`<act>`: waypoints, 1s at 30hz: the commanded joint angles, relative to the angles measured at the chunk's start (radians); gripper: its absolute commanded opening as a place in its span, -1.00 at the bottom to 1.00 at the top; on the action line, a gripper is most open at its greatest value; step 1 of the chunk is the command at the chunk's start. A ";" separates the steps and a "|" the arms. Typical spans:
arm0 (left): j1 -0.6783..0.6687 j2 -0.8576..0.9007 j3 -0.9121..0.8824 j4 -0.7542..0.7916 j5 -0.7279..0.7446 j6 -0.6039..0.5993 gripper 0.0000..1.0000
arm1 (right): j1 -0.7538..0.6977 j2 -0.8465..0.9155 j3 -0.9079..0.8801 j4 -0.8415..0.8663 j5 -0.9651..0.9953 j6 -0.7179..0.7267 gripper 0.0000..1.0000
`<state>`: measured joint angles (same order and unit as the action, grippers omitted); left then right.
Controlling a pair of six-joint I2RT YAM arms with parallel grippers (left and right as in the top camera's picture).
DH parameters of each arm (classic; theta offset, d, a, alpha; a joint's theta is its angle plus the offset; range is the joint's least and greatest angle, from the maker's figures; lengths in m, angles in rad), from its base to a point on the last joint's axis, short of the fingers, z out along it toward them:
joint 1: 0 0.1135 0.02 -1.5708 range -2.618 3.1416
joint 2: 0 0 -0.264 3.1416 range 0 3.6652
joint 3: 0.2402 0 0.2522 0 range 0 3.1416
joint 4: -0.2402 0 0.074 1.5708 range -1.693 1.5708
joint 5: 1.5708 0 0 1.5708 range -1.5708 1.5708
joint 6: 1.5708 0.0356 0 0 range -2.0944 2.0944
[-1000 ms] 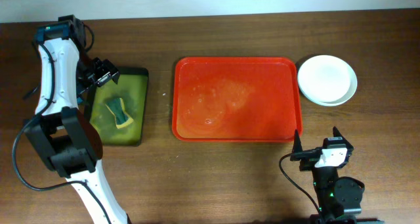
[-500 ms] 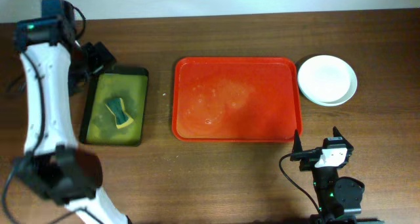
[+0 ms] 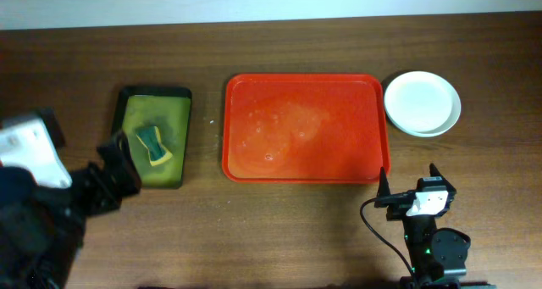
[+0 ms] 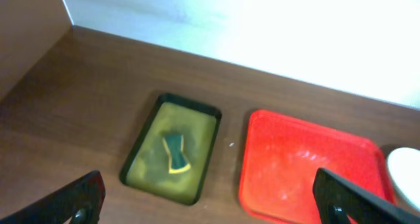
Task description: Clean dirty plates on tray and stack at the side
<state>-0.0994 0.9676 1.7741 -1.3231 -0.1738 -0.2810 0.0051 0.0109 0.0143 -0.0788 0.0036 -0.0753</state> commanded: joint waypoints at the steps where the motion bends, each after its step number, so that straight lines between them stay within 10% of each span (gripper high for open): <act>1: -0.010 -0.261 -0.483 0.354 0.088 0.237 0.99 | -0.006 -0.008 -0.009 -0.003 0.008 0.005 0.97; 16: 0.174 -0.889 -1.638 1.267 0.212 0.296 0.99 | -0.006 -0.008 -0.009 -0.003 0.009 0.005 0.97; 30: 0.174 -0.963 -1.766 1.242 0.126 0.099 0.99 | -0.006 -0.008 -0.009 -0.003 0.008 0.005 0.97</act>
<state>0.0700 0.0135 0.0158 -0.0822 -0.0338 -0.1558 0.0048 0.0109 0.0143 -0.0788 0.0036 -0.0753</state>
